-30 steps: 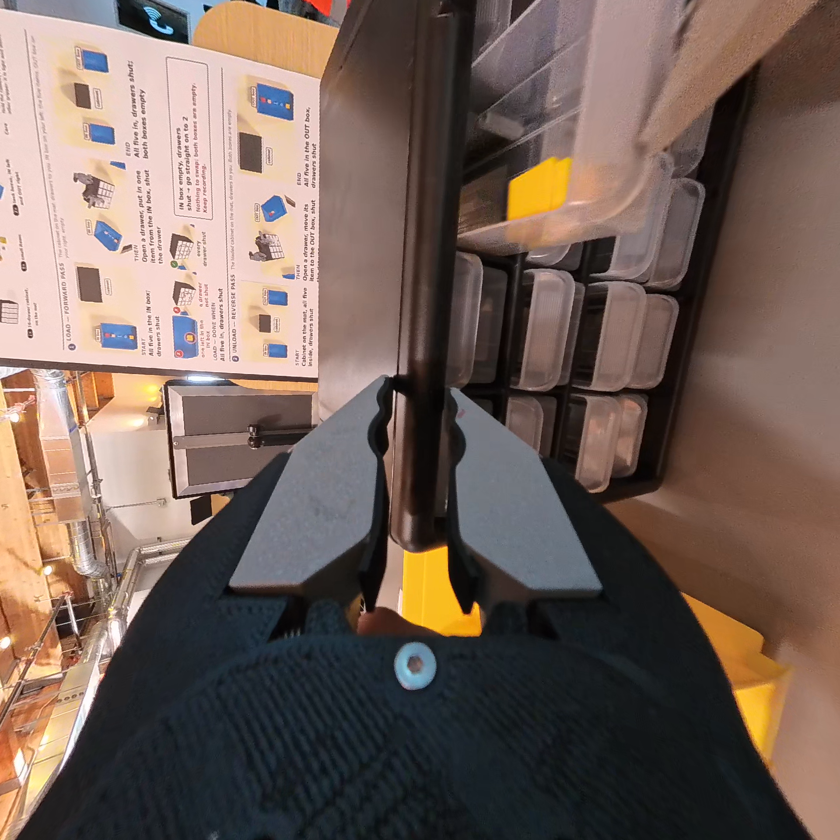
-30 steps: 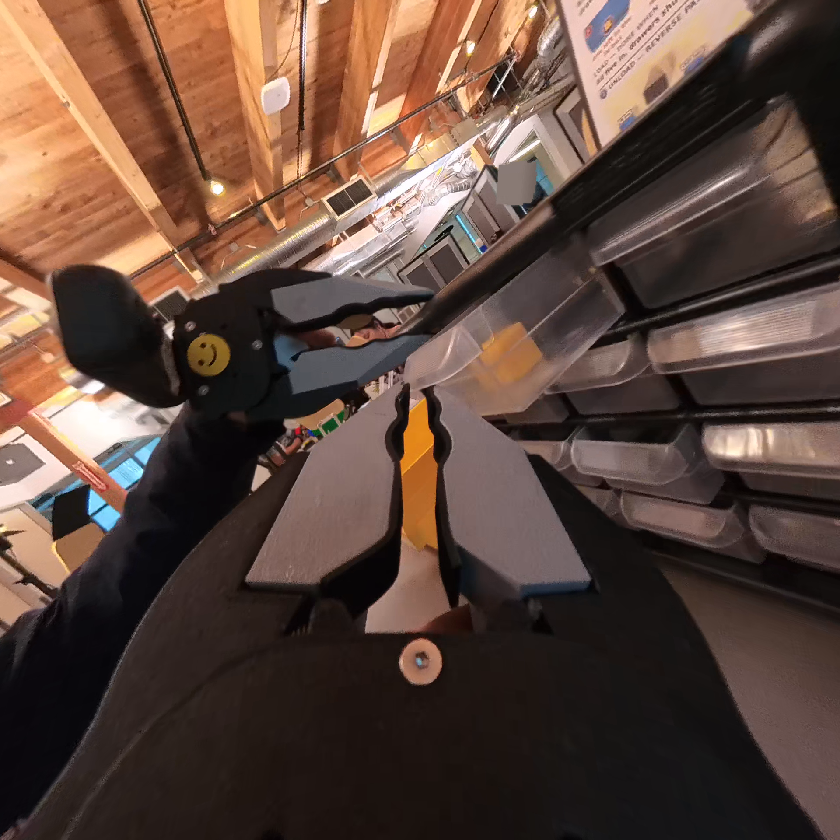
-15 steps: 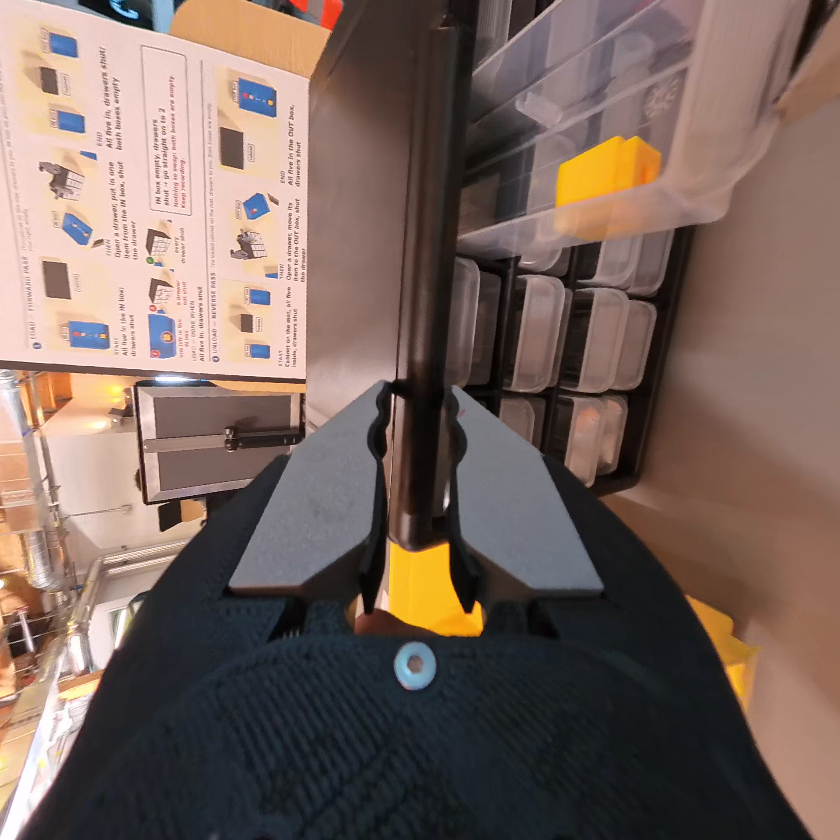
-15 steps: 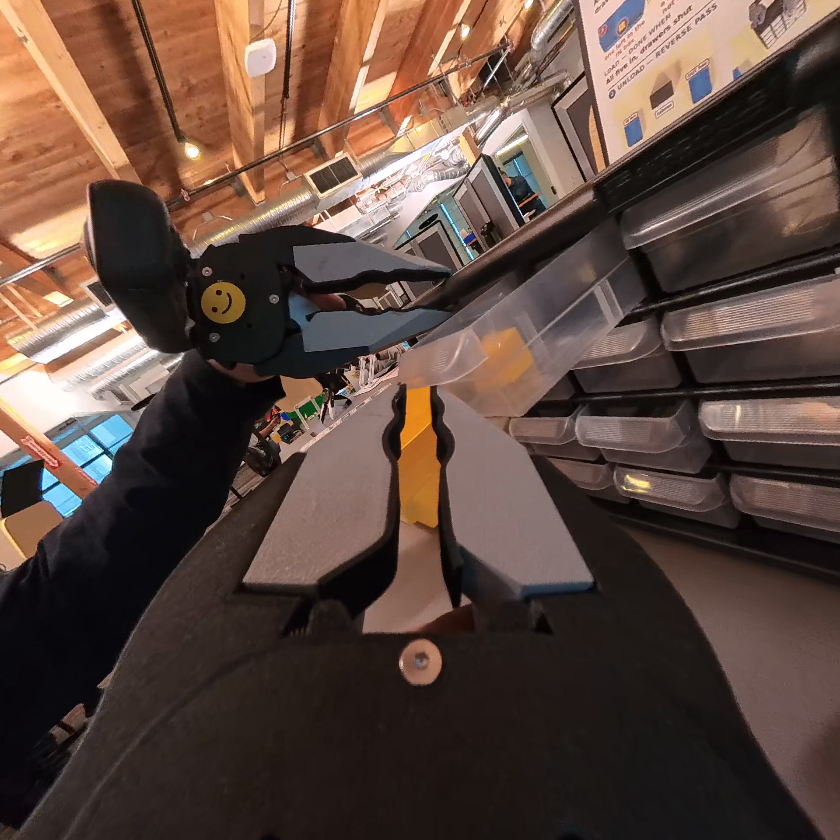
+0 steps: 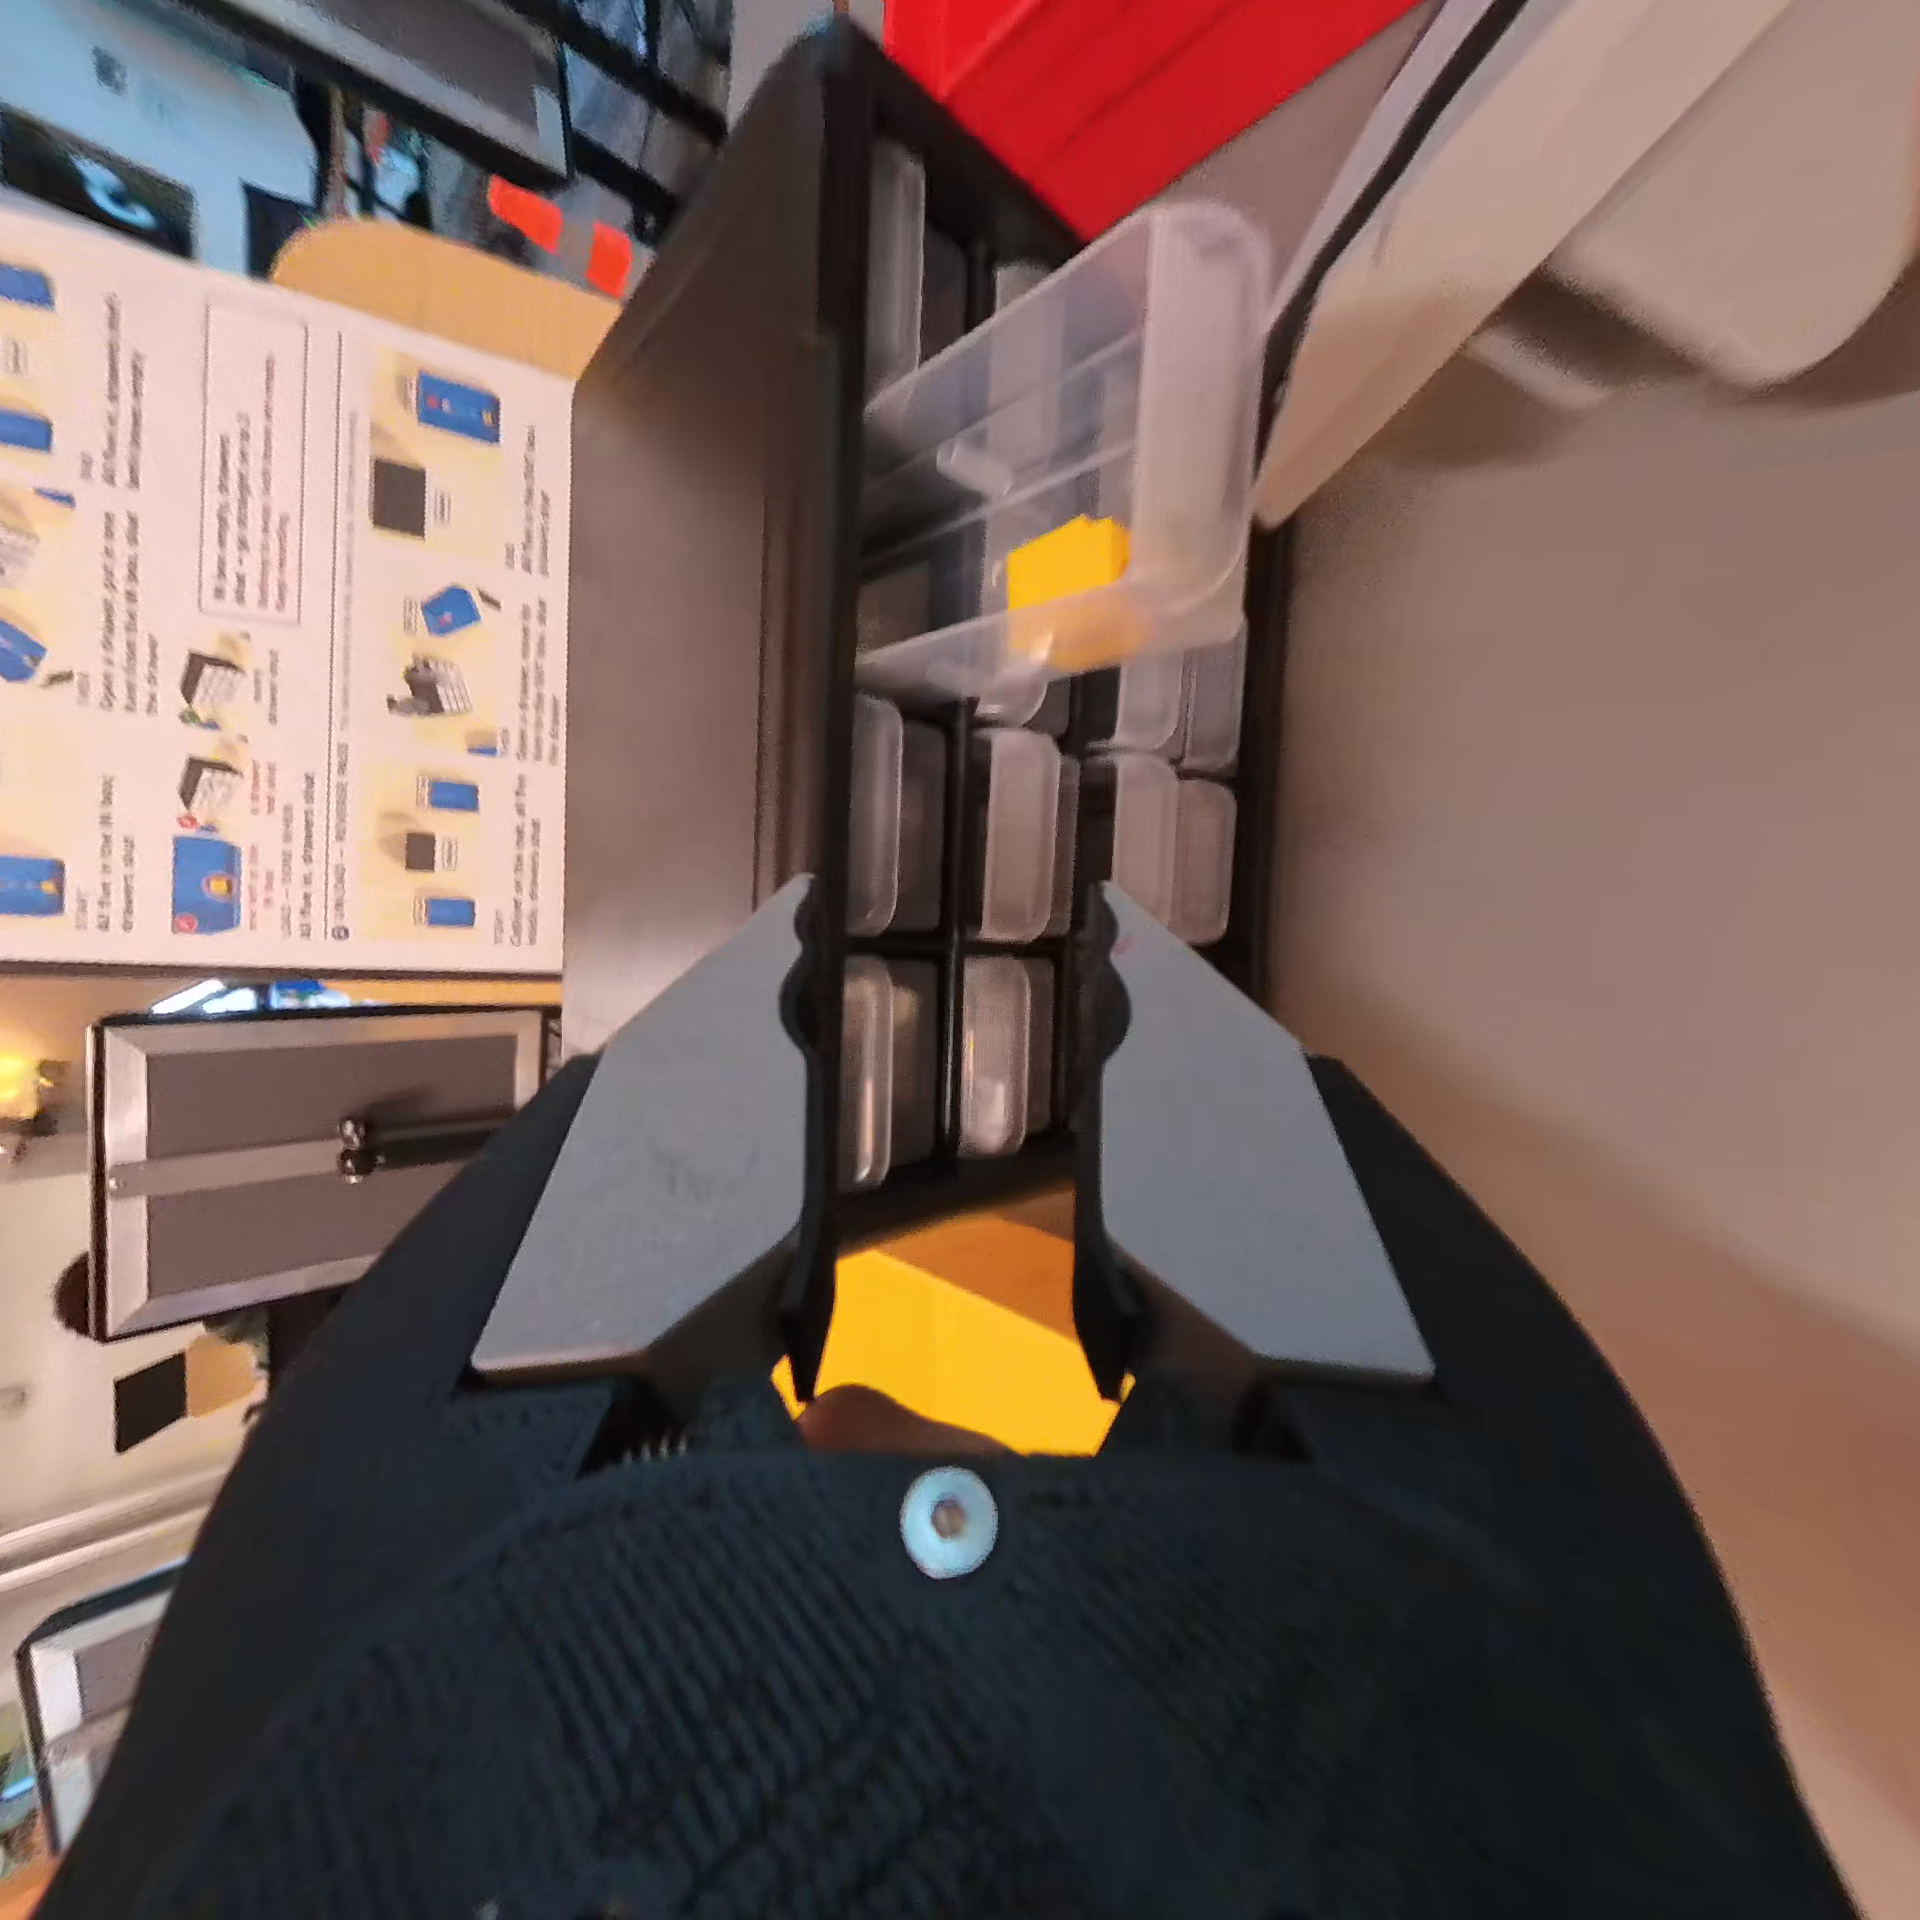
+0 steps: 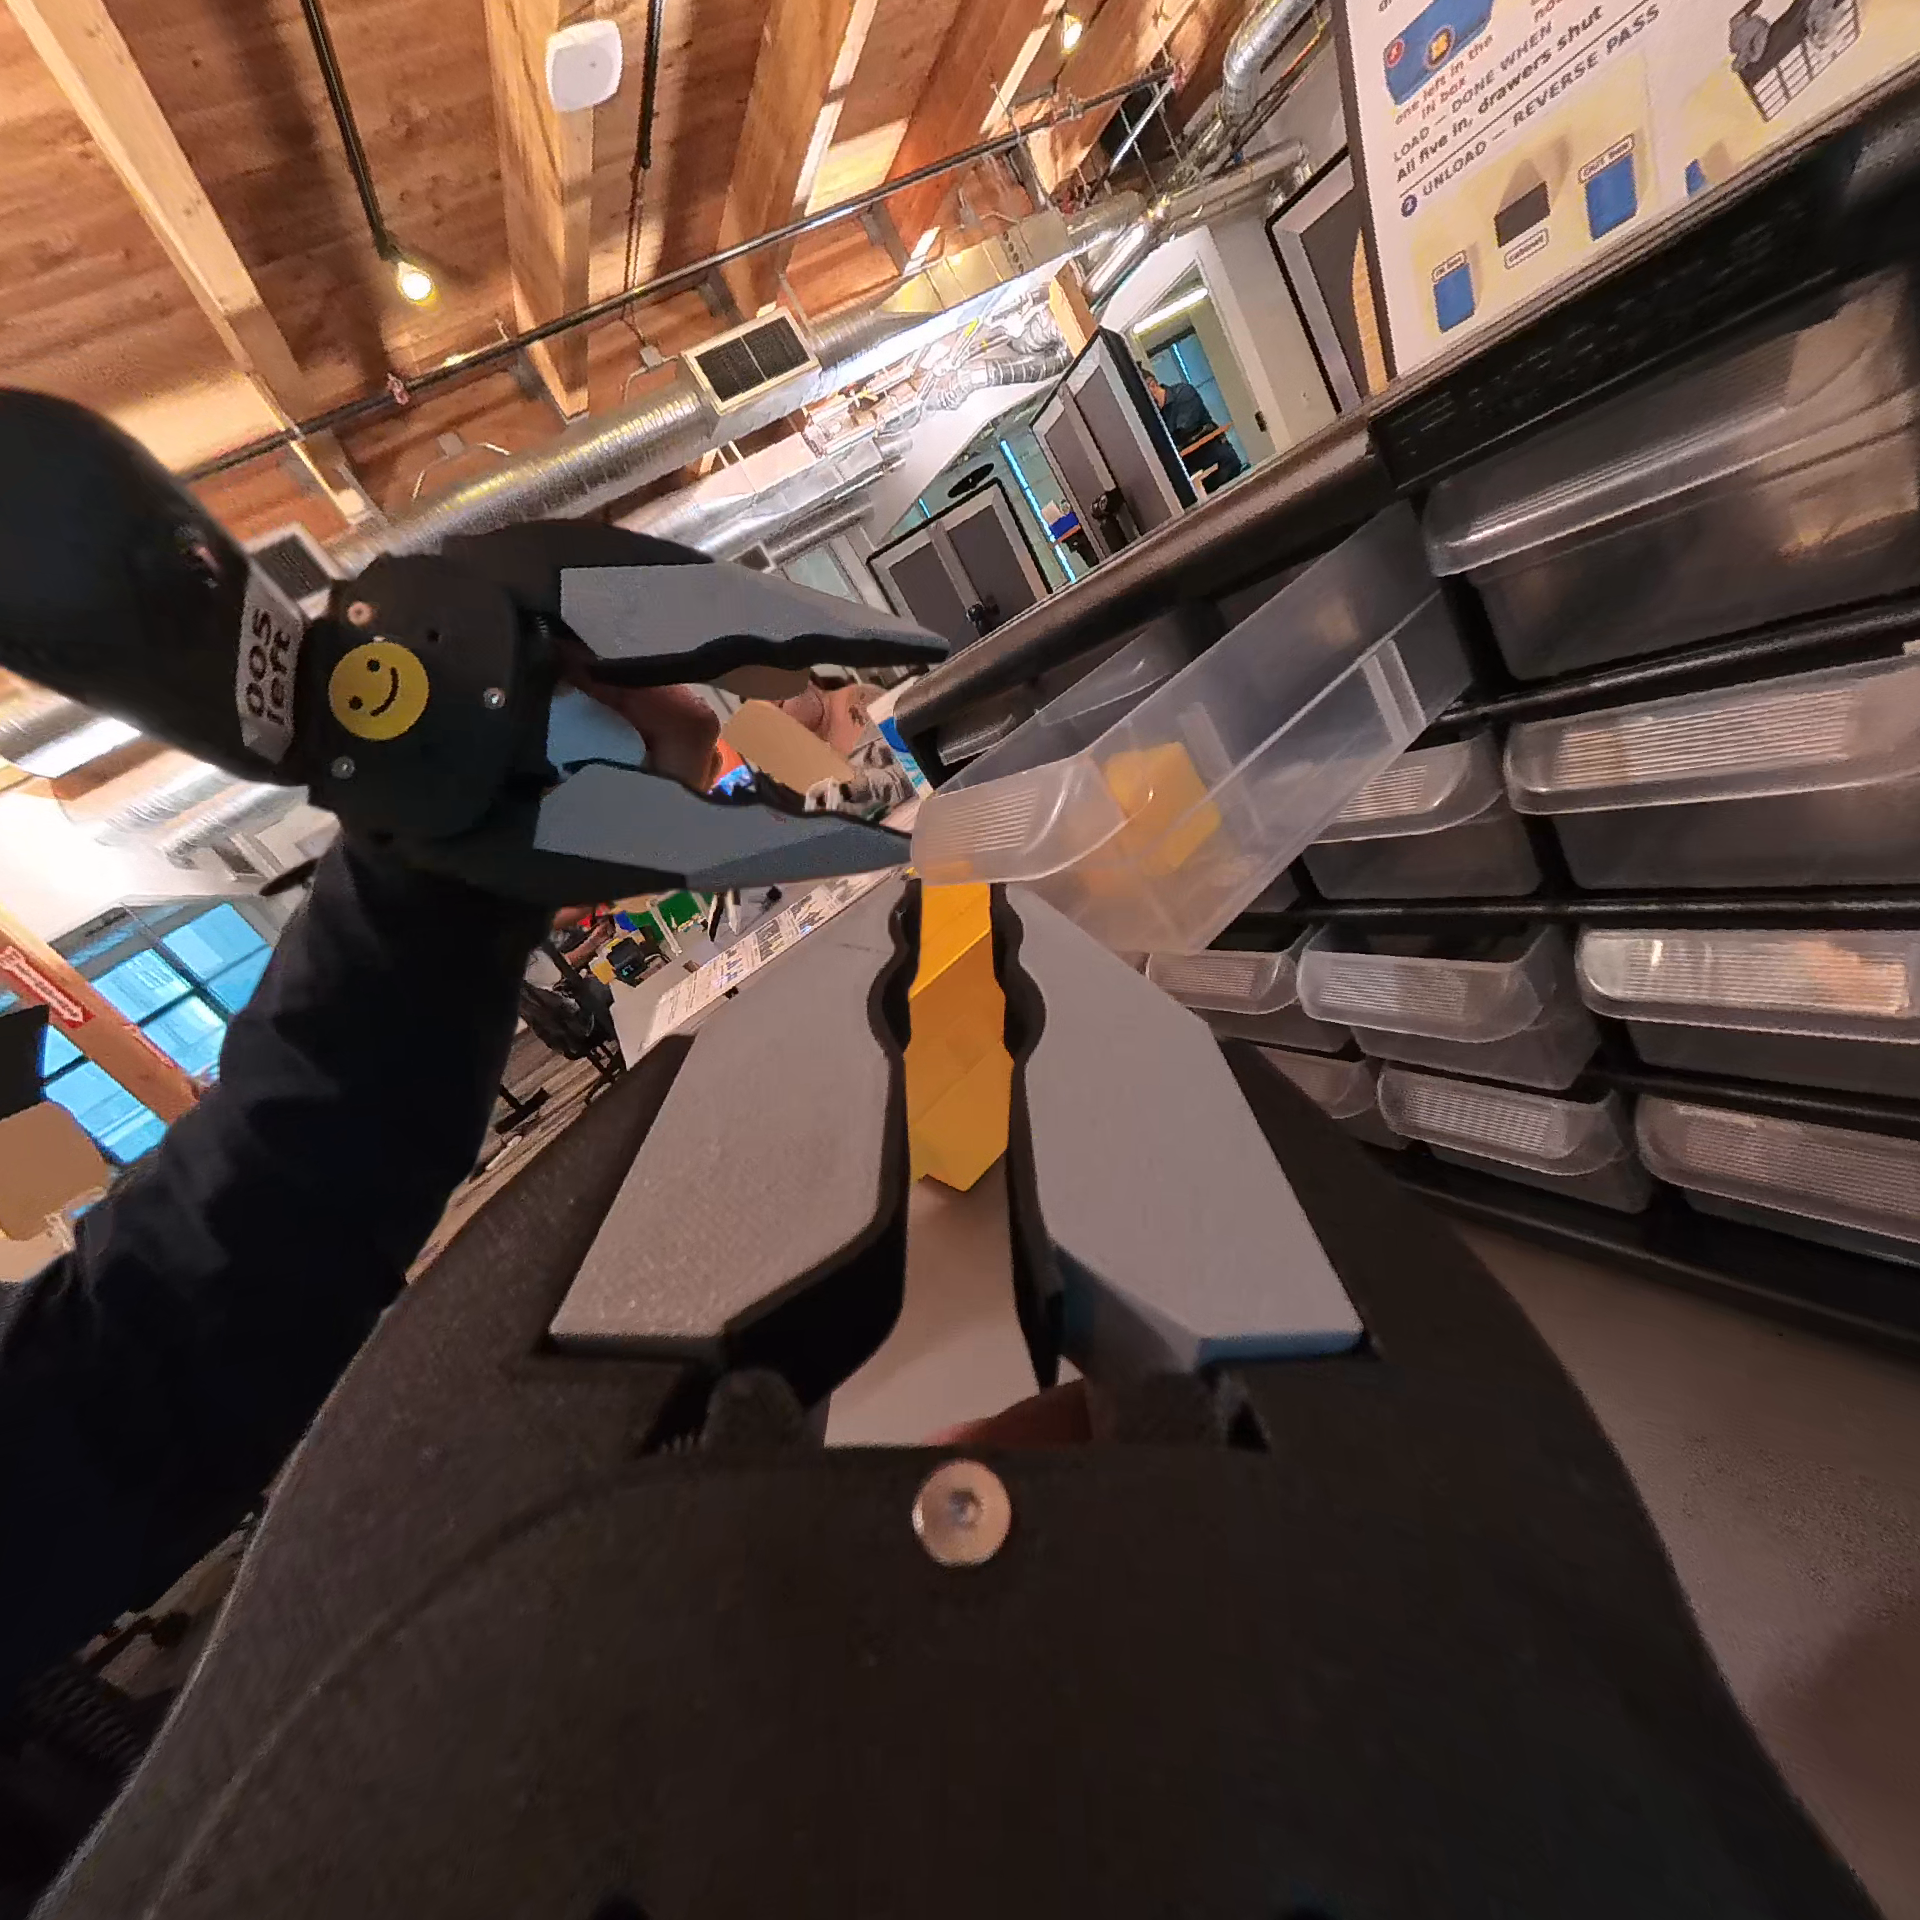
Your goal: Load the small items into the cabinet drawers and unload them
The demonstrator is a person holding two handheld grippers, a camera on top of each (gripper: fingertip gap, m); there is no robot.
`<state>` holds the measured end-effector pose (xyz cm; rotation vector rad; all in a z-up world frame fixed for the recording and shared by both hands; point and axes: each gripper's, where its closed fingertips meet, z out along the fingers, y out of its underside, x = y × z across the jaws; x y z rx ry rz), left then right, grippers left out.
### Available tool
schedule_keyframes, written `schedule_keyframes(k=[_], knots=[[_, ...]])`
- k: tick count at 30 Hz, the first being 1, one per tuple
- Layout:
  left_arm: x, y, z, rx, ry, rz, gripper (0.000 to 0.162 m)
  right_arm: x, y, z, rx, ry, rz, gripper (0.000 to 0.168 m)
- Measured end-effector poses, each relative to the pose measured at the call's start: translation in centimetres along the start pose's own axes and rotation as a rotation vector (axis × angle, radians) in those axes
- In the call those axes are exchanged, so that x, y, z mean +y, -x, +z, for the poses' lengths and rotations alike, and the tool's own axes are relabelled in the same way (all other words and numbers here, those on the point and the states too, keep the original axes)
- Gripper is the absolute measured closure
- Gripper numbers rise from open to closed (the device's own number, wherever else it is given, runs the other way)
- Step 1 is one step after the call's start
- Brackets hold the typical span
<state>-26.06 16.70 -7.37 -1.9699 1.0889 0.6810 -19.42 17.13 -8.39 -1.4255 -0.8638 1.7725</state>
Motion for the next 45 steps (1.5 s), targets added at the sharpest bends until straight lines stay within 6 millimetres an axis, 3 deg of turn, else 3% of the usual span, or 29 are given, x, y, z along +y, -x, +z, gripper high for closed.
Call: schedule_keyframes(k=[4,8,16,22,25,28,33,37,45], knots=[[-2.9,-0.6,0.0,-0.074,-0.106,0.018,0.119,0.2,-0.2,0.0,0.007,0.014,-0.007,0.157],[-4.7,-2.5,0.3,-0.085,-0.168,0.039,0.121,0.3,-0.3,-0.1,0.008,0.027,-0.013,0.157],[-5.8,-3.5,2.0,-0.1,-0.209,-0.011,0.121,0.5,-0.4,-0.9,0.001,0.069,-0.004,0.155],[-5.9,-3.4,2.7,-0.119,-0.239,-0.062,0.129,0.0,-0.1,-3.2,-0.006,0.155,-0.032,0.145],[-5.9,-3.4,2.7,-0.118,-0.256,-0.067,0.131,-1.2,0.0,-4.3,0.007,0.214,-0.088,0.14],[-5.9,-3.4,2.7,-0.107,-0.262,-0.073,0.132,-4.0,0.2,-4.7,0.043,0.245,-0.167,0.14],[-5.7,-3.5,2.7,-0.088,-0.262,-0.069,0.133,-6.4,0.4,-3.4,0.11,0.435,-0.339,0.143],[-5.0,-3.7,3.2,-0.095,-0.224,-0.031,0.134,-5.9,-0.1,-2.1,0.181,0.64,-0.44,0.144],[-5.4,-3.6,3.4,-0.091,-0.204,-0.027,0.135,-5.4,-0.9,0.4,0.195,0.699,-0.401,0.145]])
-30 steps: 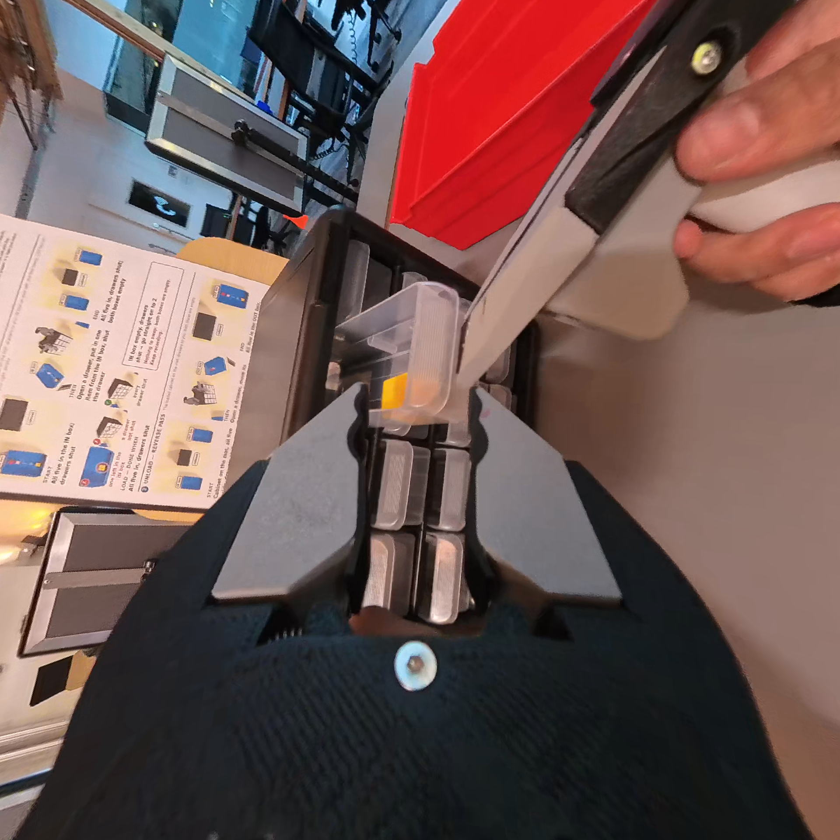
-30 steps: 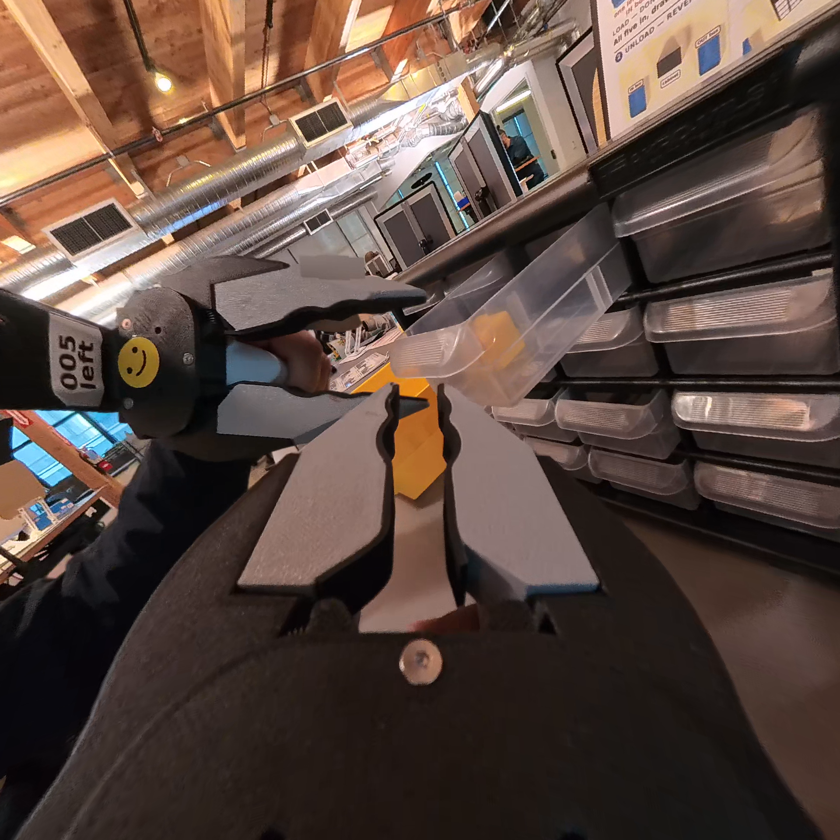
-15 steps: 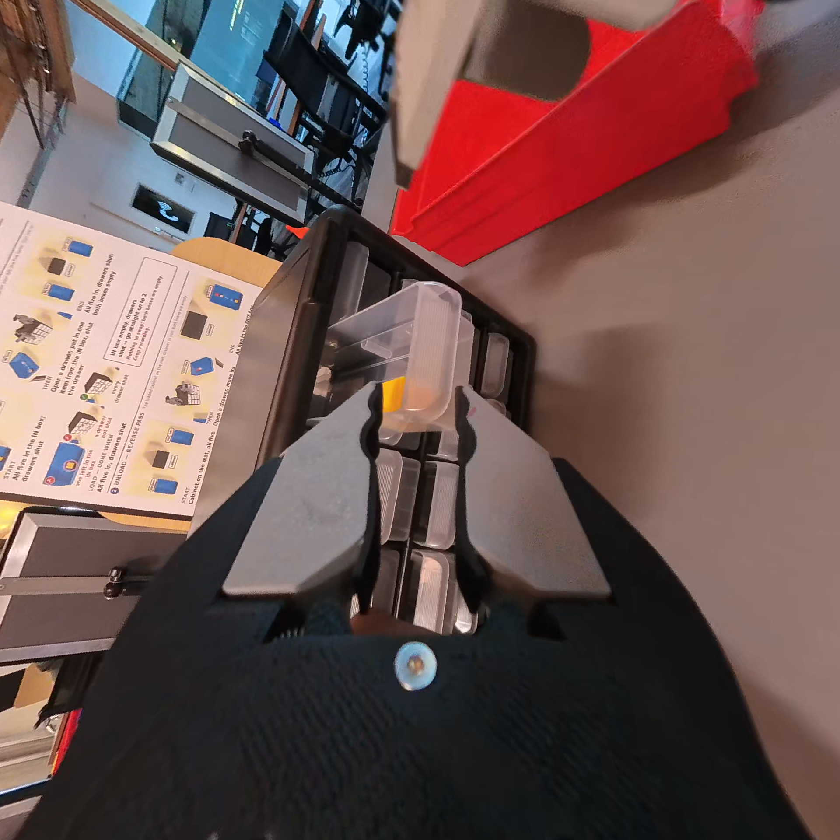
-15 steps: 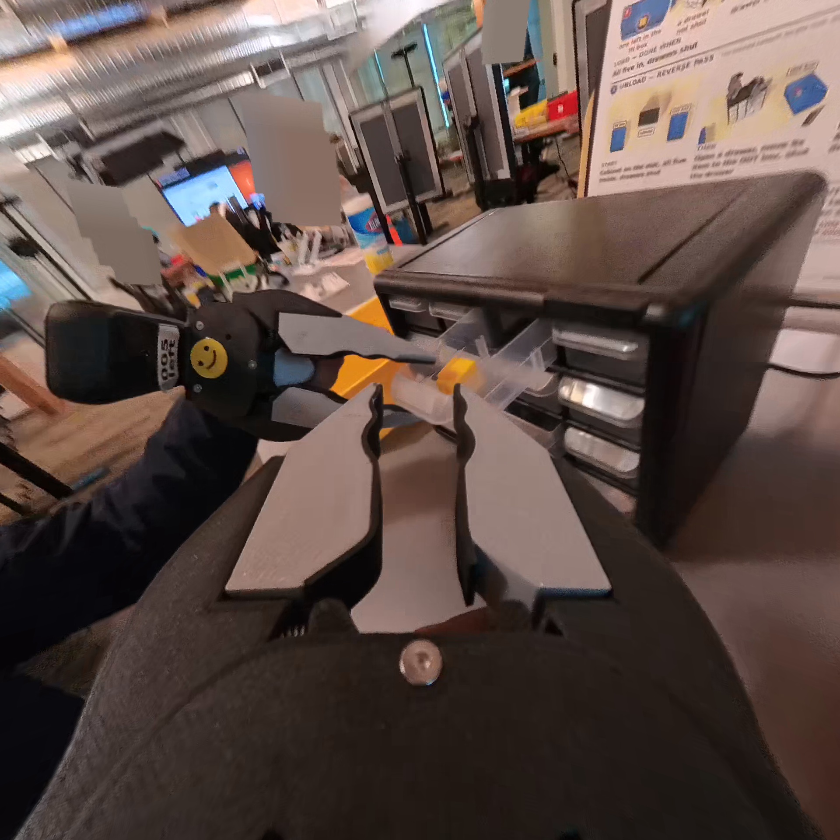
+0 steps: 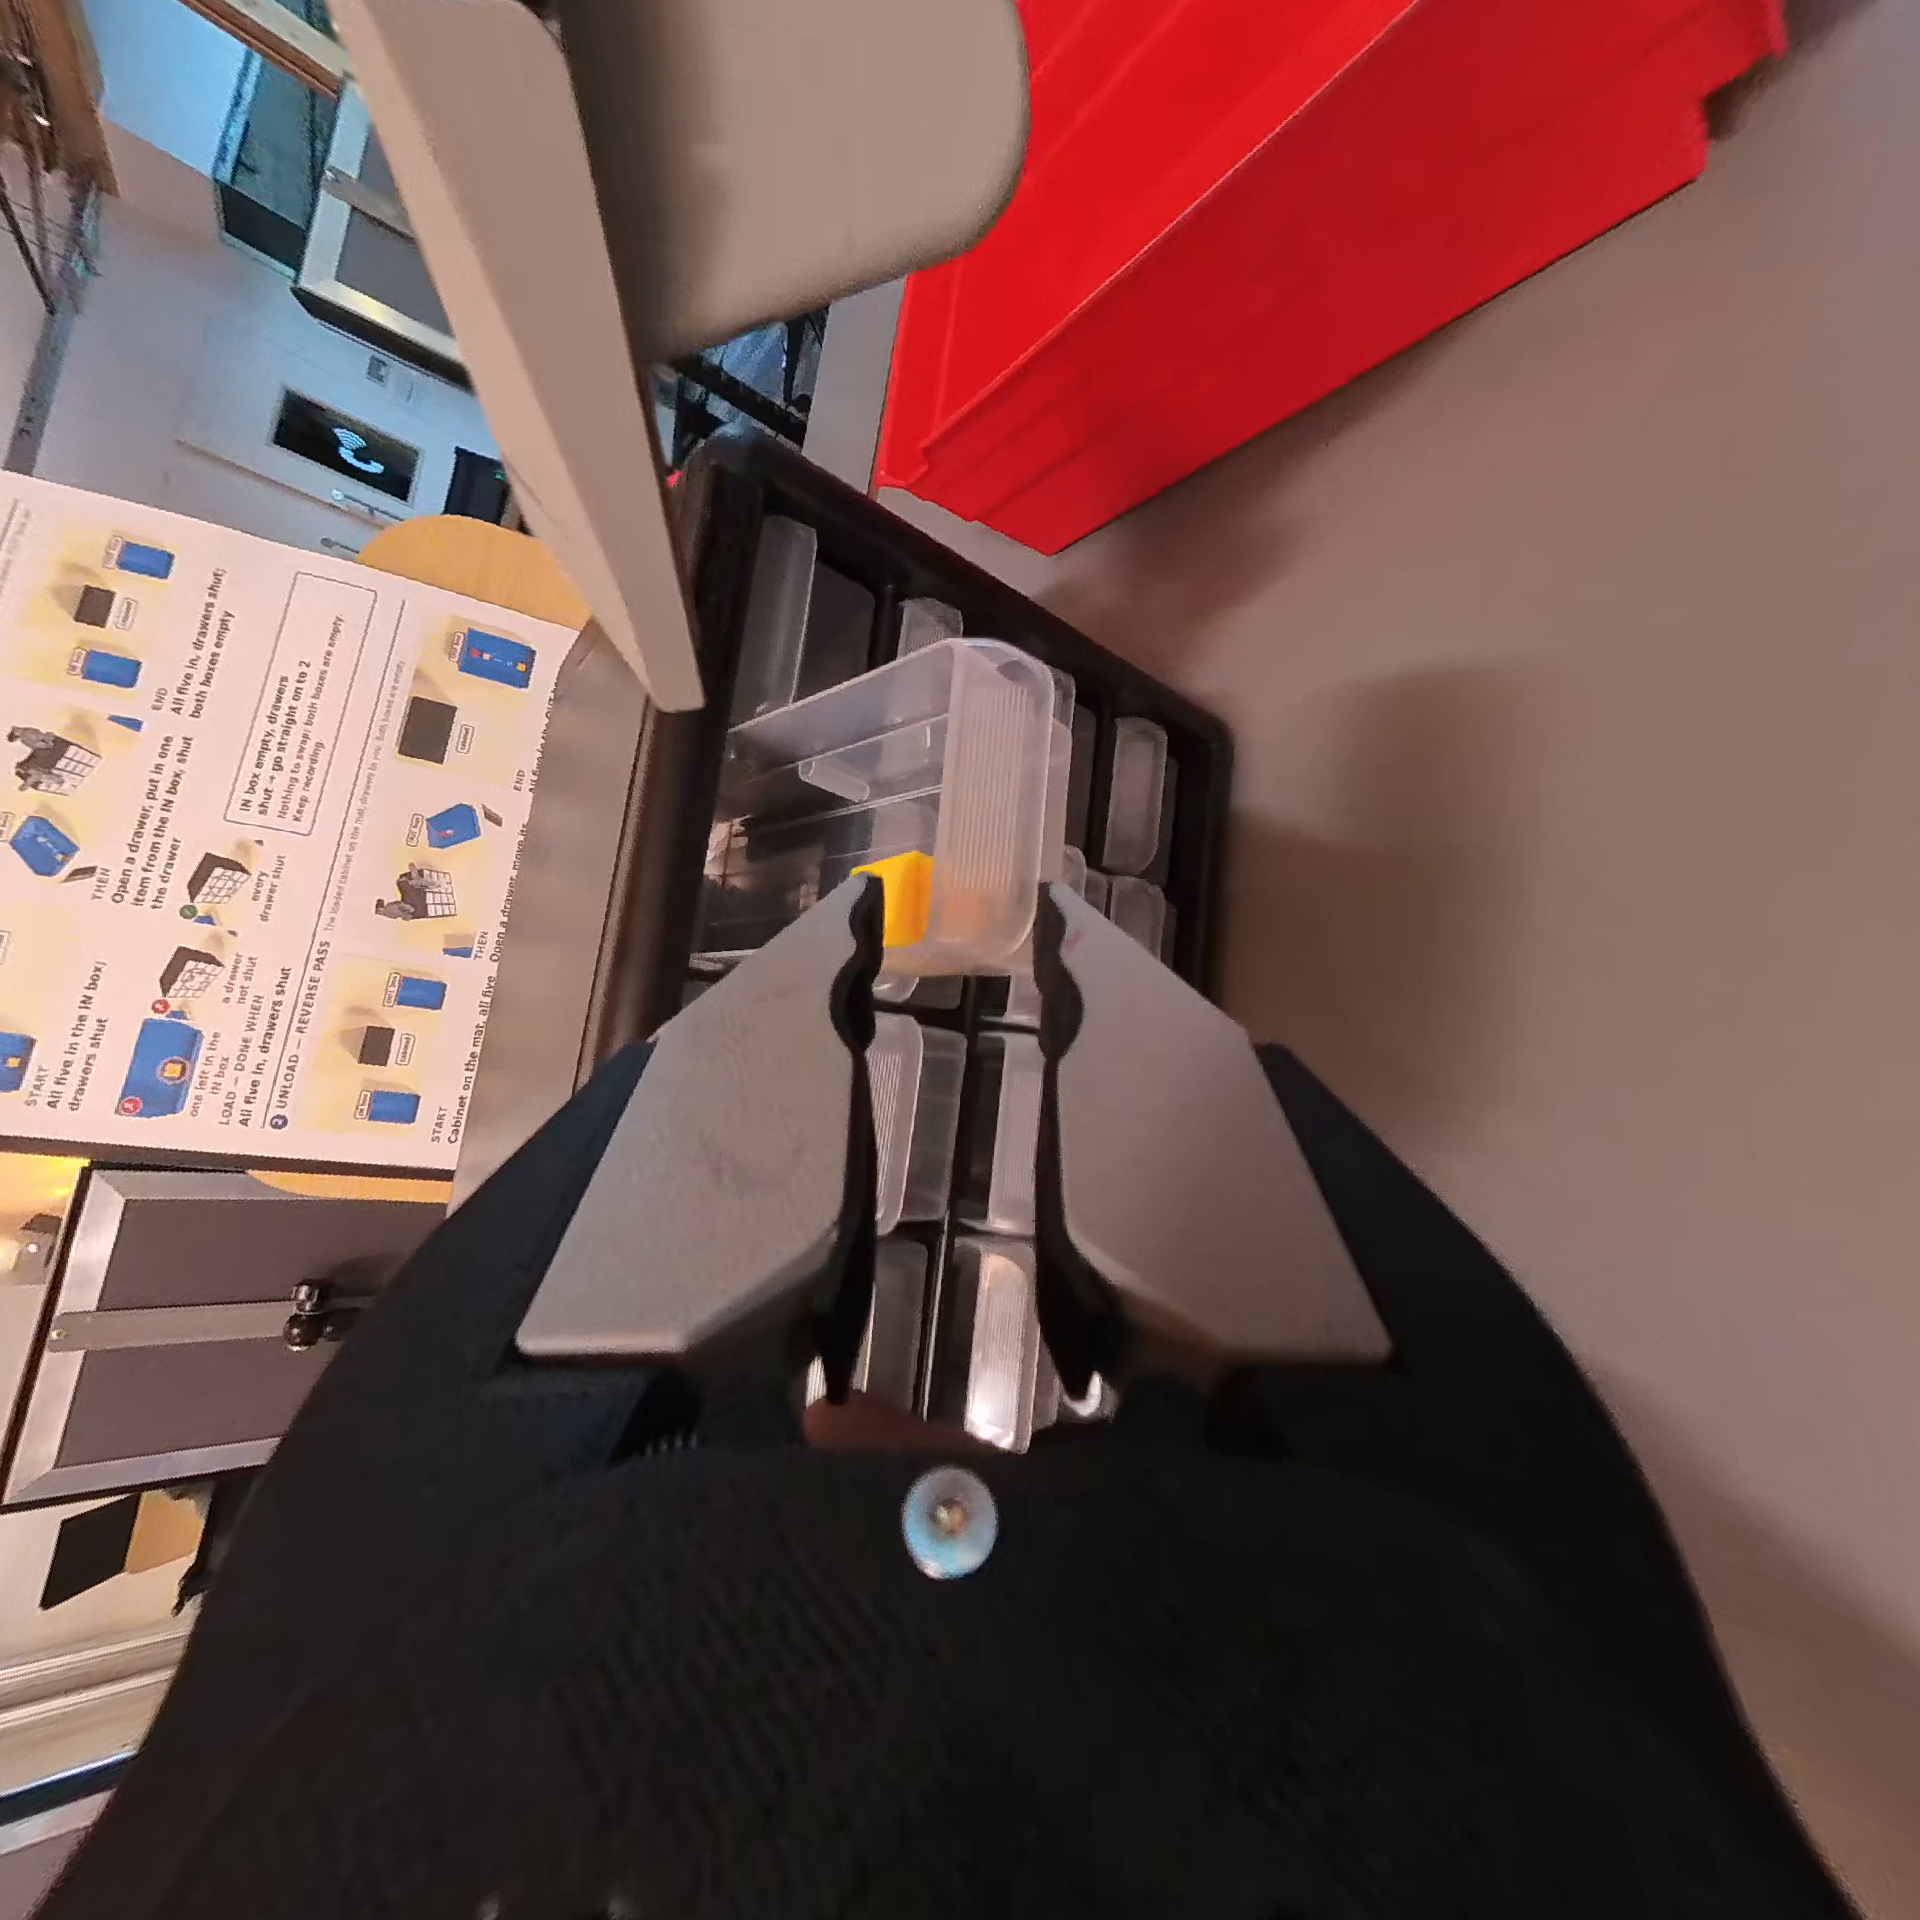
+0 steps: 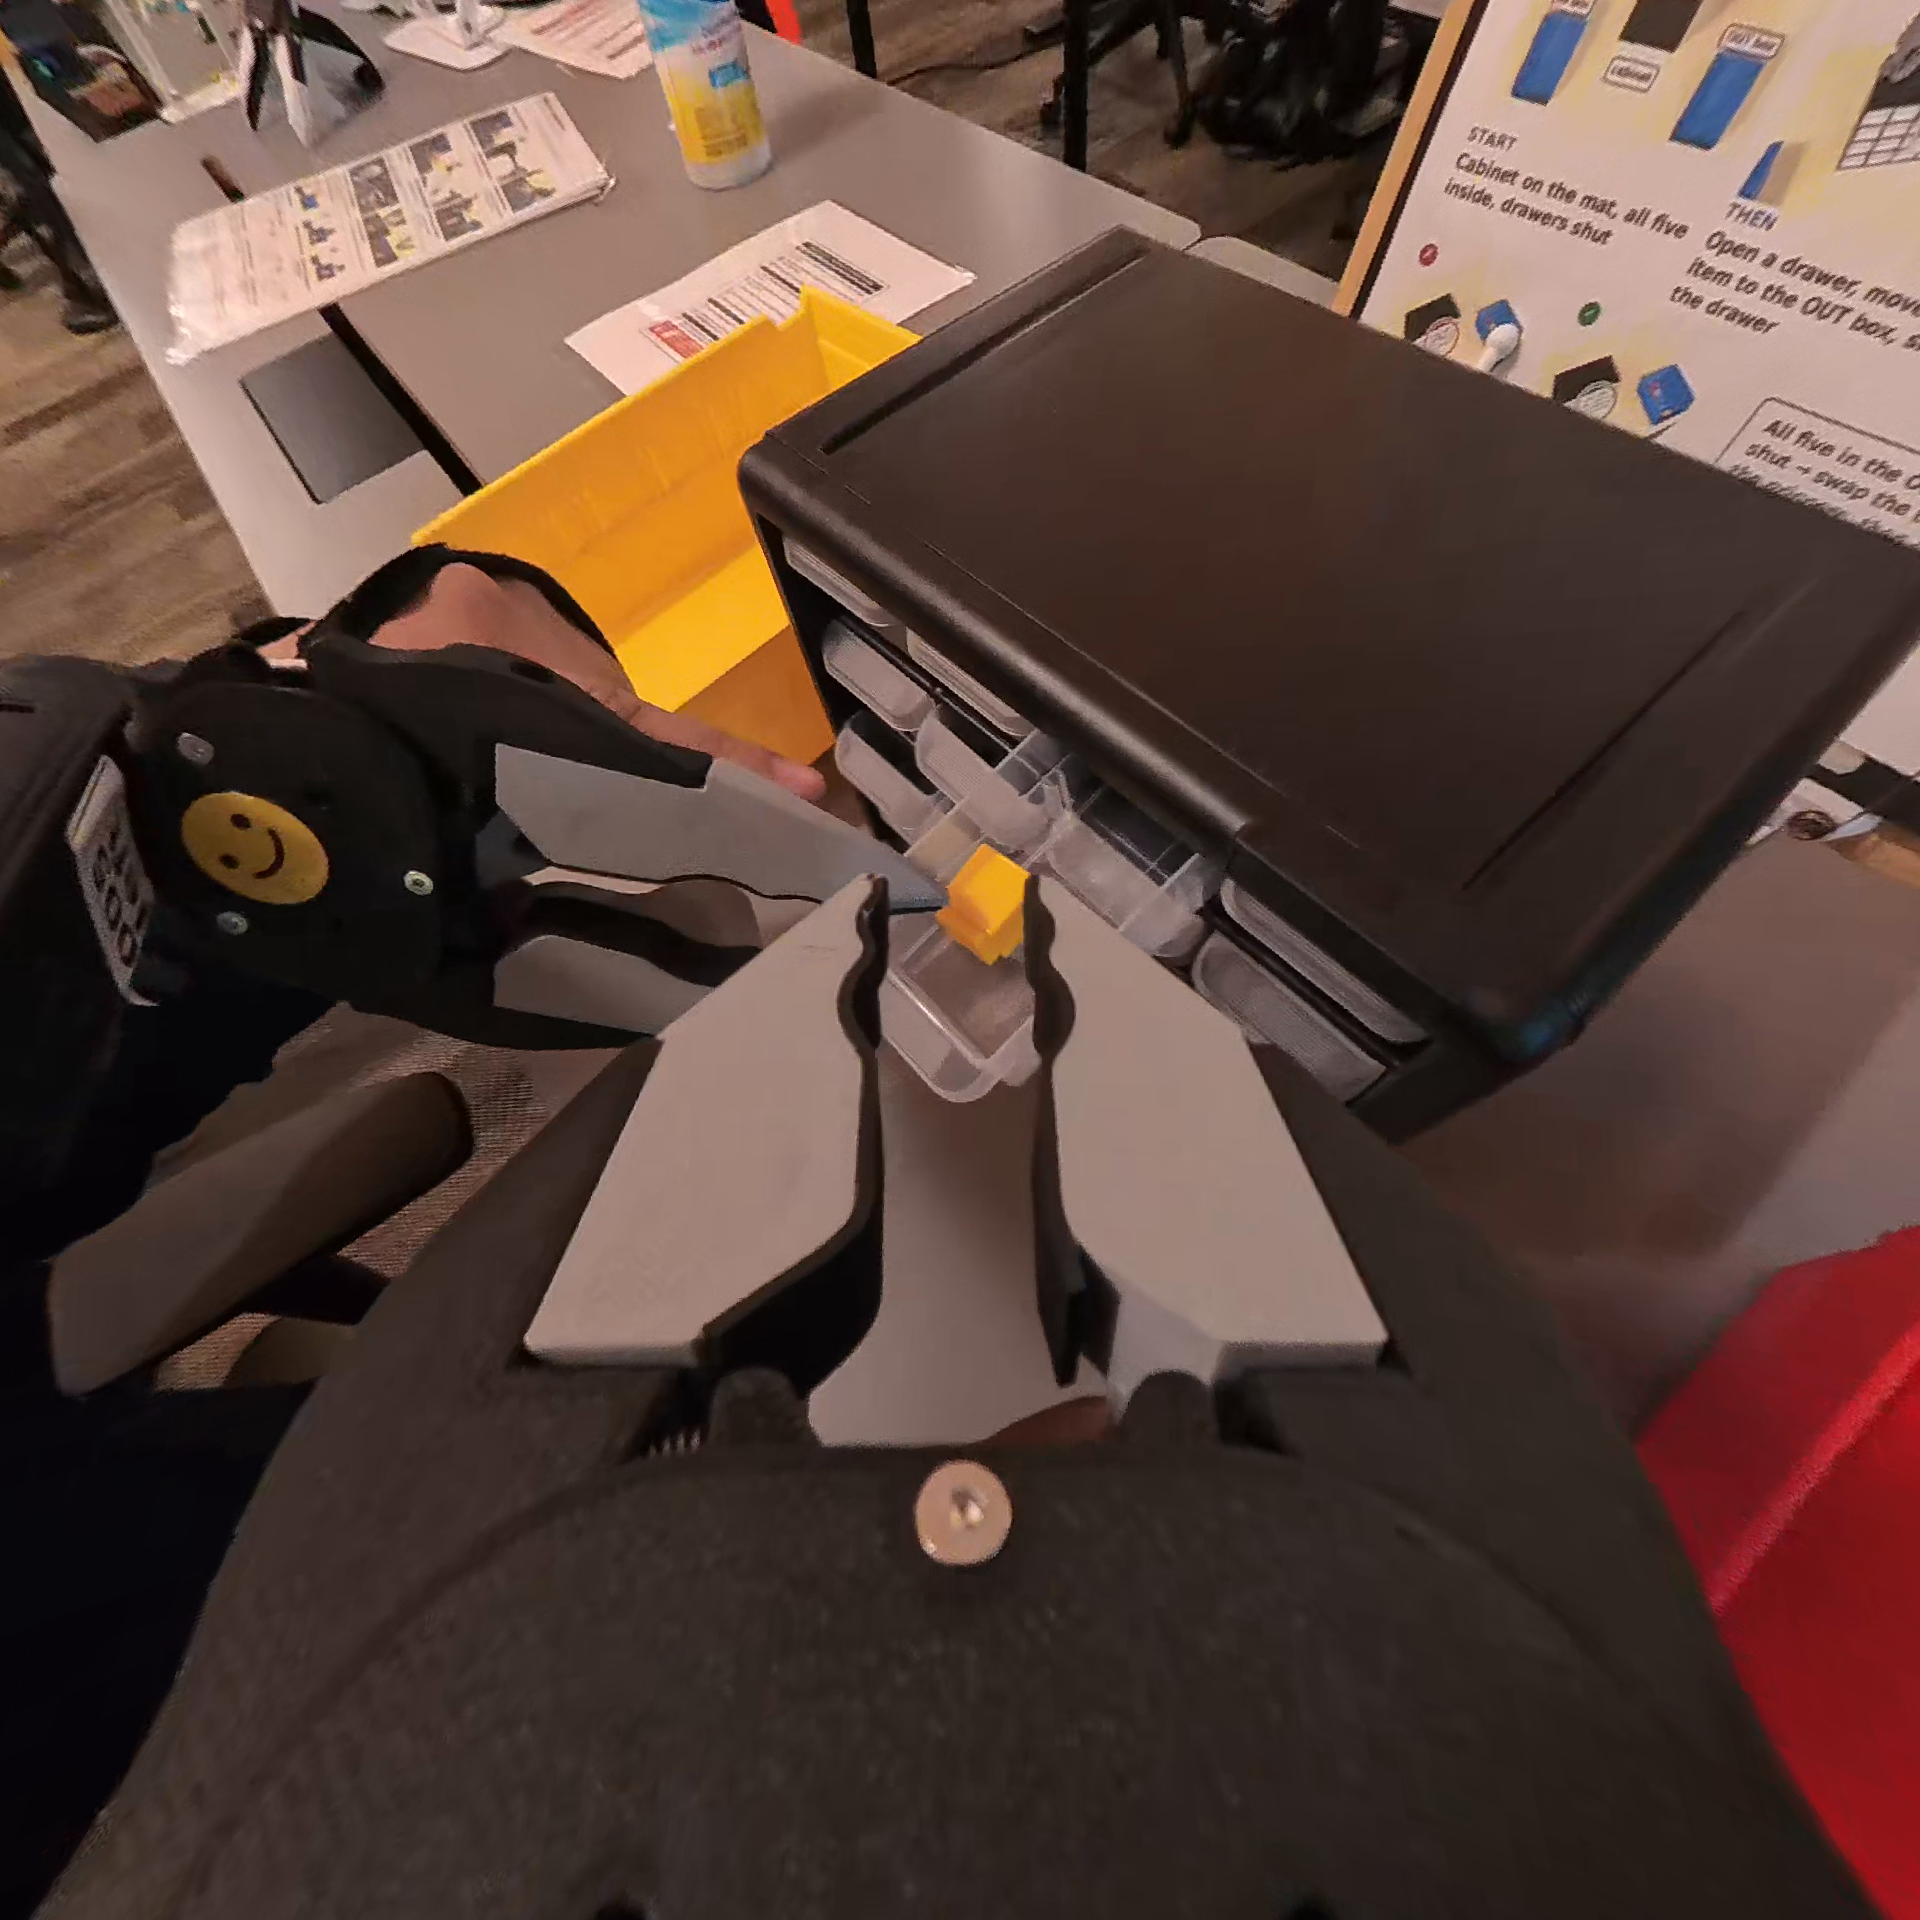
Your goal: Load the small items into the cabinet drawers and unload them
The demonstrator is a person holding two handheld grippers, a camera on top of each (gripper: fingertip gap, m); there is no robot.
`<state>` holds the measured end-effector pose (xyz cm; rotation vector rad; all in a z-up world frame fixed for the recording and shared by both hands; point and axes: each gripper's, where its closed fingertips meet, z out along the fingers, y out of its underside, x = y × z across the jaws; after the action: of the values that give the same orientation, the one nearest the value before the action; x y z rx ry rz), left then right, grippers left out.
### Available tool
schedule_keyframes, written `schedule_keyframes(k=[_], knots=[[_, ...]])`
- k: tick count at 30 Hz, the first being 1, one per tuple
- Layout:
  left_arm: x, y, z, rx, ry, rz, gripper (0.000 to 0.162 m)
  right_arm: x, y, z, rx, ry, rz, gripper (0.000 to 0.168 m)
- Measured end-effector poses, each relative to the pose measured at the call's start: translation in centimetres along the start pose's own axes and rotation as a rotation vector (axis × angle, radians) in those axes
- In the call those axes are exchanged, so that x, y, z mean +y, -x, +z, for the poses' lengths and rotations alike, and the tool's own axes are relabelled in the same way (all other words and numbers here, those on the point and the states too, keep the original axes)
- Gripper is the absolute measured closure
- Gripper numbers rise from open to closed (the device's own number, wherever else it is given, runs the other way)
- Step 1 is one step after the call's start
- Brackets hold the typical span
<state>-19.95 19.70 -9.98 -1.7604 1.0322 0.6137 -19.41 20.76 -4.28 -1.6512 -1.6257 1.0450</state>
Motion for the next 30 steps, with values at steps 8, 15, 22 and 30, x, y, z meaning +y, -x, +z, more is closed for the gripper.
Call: schedule_keyframes(k=[8,15,22,30], knots=[[0.2,0.0,-0.1,-0.005,-0.01,-0.012,0.136,1.1,-0.4,0.6,0.011,0.065,-0.012,0.145],[0.2,-0.1,0.0,-0.002,-0.007,-0.009,0.137,0.7,-0.7,0.1,0.027,0.092,-0.03,0.145],[0.3,-0.1,0.0,-0.015,-0.009,0.001,0.137,0.5,-1.0,1.0,0.018,0.148,-0.057,0.15],[0.3,-0.1,-0.1,-0.025,-0.019,-0.01,0.136,0.5,-0.2,3.0,-0.019,0.22,-0.089,0.148]])
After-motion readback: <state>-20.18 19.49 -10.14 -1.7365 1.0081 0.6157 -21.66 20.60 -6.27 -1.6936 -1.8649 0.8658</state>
